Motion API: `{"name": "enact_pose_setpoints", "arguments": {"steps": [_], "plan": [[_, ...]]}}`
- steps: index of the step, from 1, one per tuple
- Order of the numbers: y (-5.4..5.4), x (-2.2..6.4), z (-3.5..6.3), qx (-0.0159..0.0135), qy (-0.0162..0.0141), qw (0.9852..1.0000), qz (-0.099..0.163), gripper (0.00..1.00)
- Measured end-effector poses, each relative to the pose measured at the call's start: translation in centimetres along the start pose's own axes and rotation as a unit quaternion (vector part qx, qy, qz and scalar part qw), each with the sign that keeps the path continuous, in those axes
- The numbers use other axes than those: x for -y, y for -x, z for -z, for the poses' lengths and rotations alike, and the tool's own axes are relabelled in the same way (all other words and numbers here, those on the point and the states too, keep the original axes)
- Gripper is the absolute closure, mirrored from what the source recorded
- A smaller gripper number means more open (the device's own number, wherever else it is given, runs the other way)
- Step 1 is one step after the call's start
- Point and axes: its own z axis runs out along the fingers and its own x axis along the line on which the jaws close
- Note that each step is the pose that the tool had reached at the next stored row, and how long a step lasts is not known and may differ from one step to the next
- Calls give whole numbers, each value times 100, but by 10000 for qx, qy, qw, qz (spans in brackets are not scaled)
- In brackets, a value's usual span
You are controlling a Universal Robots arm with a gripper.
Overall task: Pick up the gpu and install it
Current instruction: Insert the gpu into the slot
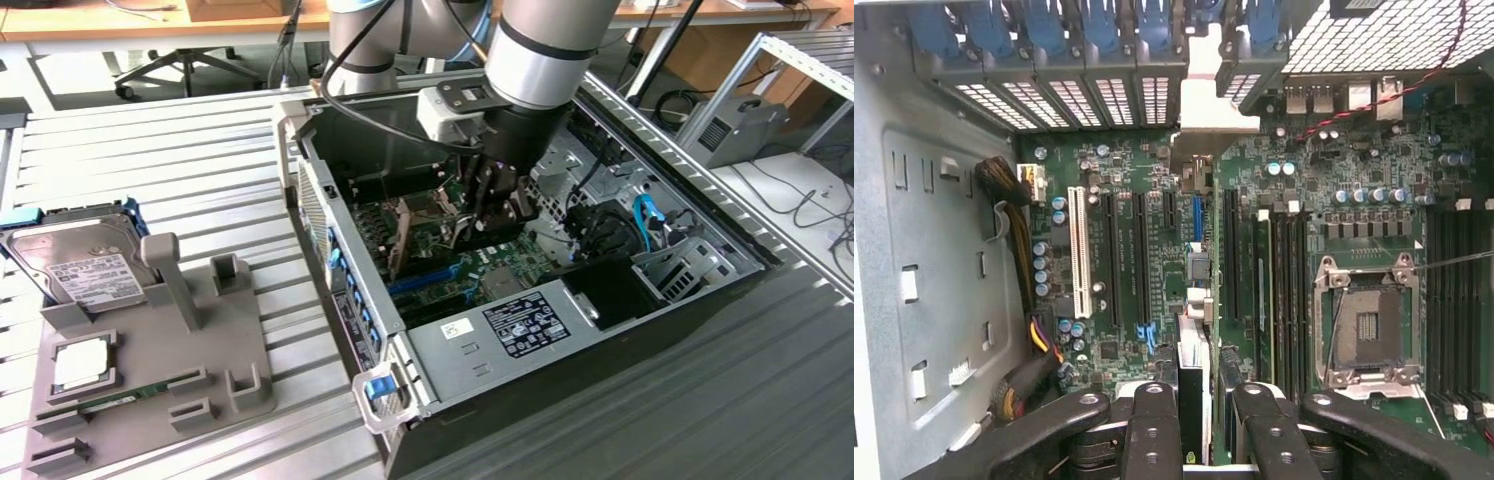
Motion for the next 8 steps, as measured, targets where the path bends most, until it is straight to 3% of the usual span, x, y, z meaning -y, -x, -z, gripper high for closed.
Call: {"name": "enact_pose_setpoints", "arguments": {"steps": [8], "plan": [[-8, -15, -1, 0, 0, 10000, 0, 74]]}}
